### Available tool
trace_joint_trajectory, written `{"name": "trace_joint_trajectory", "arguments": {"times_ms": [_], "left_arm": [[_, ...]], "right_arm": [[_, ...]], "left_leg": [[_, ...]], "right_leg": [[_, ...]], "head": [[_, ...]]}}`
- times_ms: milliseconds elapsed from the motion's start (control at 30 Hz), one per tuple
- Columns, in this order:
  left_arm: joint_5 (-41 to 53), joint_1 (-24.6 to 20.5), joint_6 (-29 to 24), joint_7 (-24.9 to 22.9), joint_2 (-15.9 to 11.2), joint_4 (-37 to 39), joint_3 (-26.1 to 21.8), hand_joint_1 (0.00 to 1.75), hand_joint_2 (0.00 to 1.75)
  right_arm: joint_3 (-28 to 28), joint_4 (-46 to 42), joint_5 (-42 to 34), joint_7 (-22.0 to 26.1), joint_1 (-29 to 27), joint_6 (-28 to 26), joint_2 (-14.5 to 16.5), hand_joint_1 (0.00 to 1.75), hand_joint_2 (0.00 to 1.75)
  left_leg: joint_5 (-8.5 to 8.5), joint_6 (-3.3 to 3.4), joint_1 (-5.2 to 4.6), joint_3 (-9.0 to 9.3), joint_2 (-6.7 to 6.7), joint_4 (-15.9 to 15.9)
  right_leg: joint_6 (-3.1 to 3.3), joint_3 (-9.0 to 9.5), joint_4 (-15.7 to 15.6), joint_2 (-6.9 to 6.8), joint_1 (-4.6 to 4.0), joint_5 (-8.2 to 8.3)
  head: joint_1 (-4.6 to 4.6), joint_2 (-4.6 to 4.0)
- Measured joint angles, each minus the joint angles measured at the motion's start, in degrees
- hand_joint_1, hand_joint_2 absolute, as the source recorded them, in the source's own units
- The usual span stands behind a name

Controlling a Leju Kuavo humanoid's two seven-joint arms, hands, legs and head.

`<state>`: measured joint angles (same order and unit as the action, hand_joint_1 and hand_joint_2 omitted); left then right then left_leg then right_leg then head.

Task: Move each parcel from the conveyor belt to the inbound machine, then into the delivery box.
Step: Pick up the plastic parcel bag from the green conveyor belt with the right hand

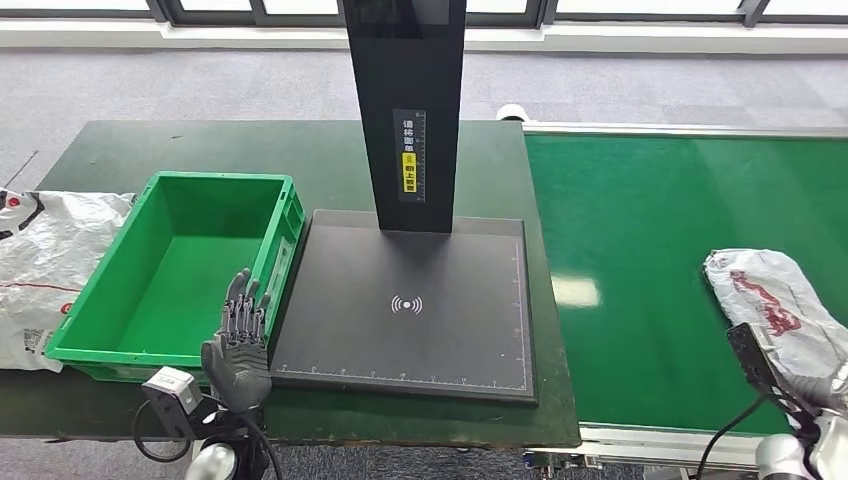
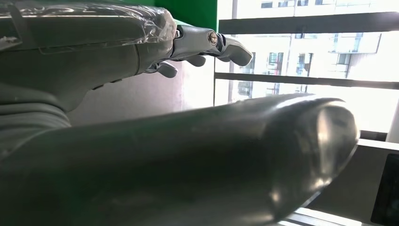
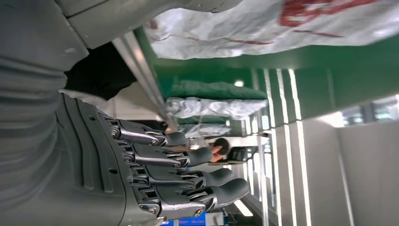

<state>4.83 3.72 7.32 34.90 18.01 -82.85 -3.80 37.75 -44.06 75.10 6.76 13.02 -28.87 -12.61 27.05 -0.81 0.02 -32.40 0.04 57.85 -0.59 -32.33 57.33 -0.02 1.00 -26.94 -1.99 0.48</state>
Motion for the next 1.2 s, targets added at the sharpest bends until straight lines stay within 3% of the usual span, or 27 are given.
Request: {"name": "trace_joint_trajectory", "arguments": {"times_ms": [167, 433, 867, 1200], "left_arm": [[0.4, -0.3, 0.0, 0.0, -0.1, 0.0, 0.0, 0.0, 0.0], [0.7, -1.3, -0.1, 0.0, -0.2, 0.7, 0.0, 0.0, 0.0], [1.2, -2.0, -0.8, -0.2, -0.3, 2.7, 0.3, 0.0, 0.0], [1.3, -2.1, -0.8, -0.2, -0.4, 3.5, 0.9, 0.0, 0.0]], "right_arm": [[0.0, 11.2, 2.9, -2.5, 5.3, 0.9, -5.0, 0.0, 1.75], [0.0, 19.2, 5.5, -6.1, 9.7, 4.6, -7.4, 0.0, 1.75], [-0.5, 24.3, 10.1, -10.7, 16.3, 11.1, -6.6, 0.0, 1.75], [-0.6, 25.7, 10.4, -11.0, 17.3, 11.3, -5.1, 0.0, 1.75]], "left_leg": [[0.0, 0.0, 0.0, 0.0, 0.0, 0.0], [-0.01, 0.0, 0.0, -0.04, 0.0, 0.0], [-0.05, 0.06, 0.0, -0.07, -0.03, 0.0], [-0.05, 0.06, -0.01, -0.11, -0.11, 0.0]], "right_leg": [[0.0, -0.03, 0.0, 0.01, -0.01, 0.0], [0.0, -0.05, 0.0, -0.01, 0.0, 0.0], [-0.01, -0.05, 0.1, -0.06, 0.0, 0.01], [-0.01, -0.05, 0.1, -0.13, 0.01, 0.01]], "head": [[-0.01, 0.0], [0.0, 0.0], [0.0, 0.0], [0.0, 0.0]]}}
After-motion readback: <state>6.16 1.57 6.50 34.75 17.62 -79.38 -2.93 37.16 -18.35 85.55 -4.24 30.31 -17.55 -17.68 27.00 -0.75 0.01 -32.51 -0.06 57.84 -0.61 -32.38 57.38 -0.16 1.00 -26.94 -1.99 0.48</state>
